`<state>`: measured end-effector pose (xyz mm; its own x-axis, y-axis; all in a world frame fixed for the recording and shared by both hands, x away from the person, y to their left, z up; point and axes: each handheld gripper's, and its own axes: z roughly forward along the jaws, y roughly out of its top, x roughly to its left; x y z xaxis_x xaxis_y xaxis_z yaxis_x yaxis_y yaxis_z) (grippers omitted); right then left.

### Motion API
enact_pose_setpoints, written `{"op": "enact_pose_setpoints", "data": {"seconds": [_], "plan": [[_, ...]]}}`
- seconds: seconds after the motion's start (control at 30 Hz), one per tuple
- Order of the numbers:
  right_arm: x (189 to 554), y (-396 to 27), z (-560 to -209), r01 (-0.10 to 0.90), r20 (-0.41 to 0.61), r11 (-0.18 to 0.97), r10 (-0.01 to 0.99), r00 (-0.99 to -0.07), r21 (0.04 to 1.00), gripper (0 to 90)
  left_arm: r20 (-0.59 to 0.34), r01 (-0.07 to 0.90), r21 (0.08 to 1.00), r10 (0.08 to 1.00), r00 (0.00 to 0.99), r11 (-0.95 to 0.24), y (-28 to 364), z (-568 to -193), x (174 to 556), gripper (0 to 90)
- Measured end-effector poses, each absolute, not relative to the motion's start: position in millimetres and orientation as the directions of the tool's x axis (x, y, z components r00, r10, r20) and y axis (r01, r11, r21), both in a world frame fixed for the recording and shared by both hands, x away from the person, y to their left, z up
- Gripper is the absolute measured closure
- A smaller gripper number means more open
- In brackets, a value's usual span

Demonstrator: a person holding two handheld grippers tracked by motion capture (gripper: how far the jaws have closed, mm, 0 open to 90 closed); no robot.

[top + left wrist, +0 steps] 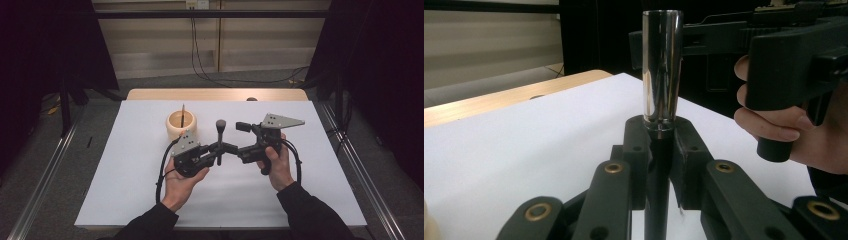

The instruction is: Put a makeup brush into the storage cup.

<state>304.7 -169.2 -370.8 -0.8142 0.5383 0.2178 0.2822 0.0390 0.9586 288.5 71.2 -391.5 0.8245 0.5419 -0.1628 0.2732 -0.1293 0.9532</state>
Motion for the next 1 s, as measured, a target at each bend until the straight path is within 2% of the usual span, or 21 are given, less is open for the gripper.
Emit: {"op": "enact_pose_setpoints", "data": {"seconds": [0.1, 0.2, 0.53, 1.0], "plan": [[302, -168, -370, 0.263, 0.181, 0.055, 0.591, -0.786, 0.963, 4.9, -0.159, 0.266, 0.955, 0.54, 0.826, -0.127, 73, -392, 289, 79.4], [303, -170, -370, 0.277, 0.208, 0.03, 0.584, -0.785, 0.96, 4.3, -0.156, 0.266, 0.955, 0.538, 0.828, -0.132, 74, -391, 290, 79.5], [298, -172, -375, 0.234, 0.151, 0.046, 0.641, -0.753, 0.971, 1.2, -0.156, 0.269, 0.955, 0.554, 0.818, -0.128, 77, -390, 289, 79.4], [281, -198, -385, 0.216, 0.096, 0.083, 0.705, -0.703, 0.973, 0.0, -0.151, 0.264, 0.957, 0.574, 0.805, -0.118, 87, -386, 291, 79.5]]}}
